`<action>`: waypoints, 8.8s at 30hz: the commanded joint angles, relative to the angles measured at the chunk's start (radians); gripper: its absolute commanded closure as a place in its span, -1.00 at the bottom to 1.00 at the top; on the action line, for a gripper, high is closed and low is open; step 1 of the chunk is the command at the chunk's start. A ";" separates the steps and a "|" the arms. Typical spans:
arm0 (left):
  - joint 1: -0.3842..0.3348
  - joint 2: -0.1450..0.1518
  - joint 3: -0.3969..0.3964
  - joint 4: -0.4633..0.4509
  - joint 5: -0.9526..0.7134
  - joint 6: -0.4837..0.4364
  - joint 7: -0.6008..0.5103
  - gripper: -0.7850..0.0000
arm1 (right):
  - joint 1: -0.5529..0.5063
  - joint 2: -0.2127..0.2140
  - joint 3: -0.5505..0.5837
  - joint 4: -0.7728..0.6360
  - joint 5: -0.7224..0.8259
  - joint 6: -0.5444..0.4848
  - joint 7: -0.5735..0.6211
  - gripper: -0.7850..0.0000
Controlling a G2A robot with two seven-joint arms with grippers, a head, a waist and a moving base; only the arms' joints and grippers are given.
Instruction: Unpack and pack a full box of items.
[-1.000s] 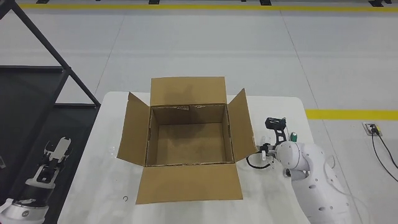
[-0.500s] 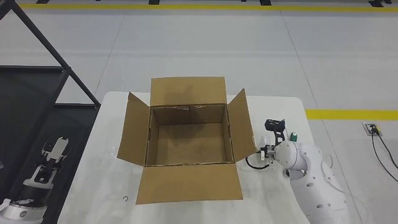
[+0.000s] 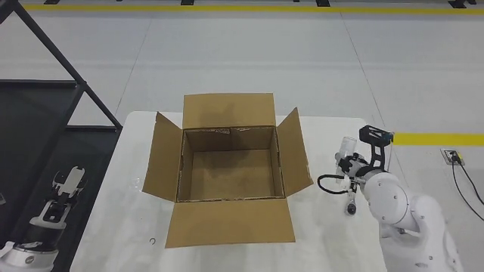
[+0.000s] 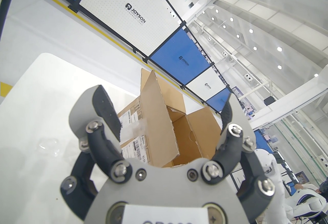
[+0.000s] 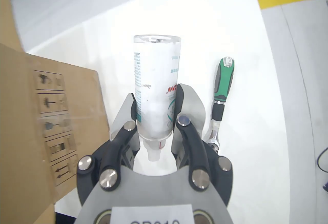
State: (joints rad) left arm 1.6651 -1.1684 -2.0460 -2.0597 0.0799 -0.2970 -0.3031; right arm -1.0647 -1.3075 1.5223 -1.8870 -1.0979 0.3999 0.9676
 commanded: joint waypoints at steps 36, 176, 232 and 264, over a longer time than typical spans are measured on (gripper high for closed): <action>0.047 -0.010 -0.033 -0.003 -0.029 -0.010 0.043 -1.00 | 0.328 -0.054 -0.535 0.073 0.087 -0.175 -0.024 1.00; 0.007 -0.021 0.081 -0.057 0.063 0.016 0.008 -1.00 | 0.000 -0.179 -0.010 -0.201 -0.444 0.004 0.249 -1.00; 0.021 -0.016 0.063 -0.056 0.053 0.001 0.001 -1.00 | 0.222 -0.129 0.132 0.544 -0.345 -0.104 0.346 0.07; 0.026 -0.016 0.058 -0.065 0.054 -0.006 0.007 -1.00 | 0.277 -0.109 0.127 0.632 -0.292 -0.079 0.288 1.00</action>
State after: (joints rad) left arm 1.6918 -1.1847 -1.9878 -2.1256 0.1335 -0.3032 -0.2964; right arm -0.7853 -1.4176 1.6433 -1.2379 -1.3990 0.3183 1.2581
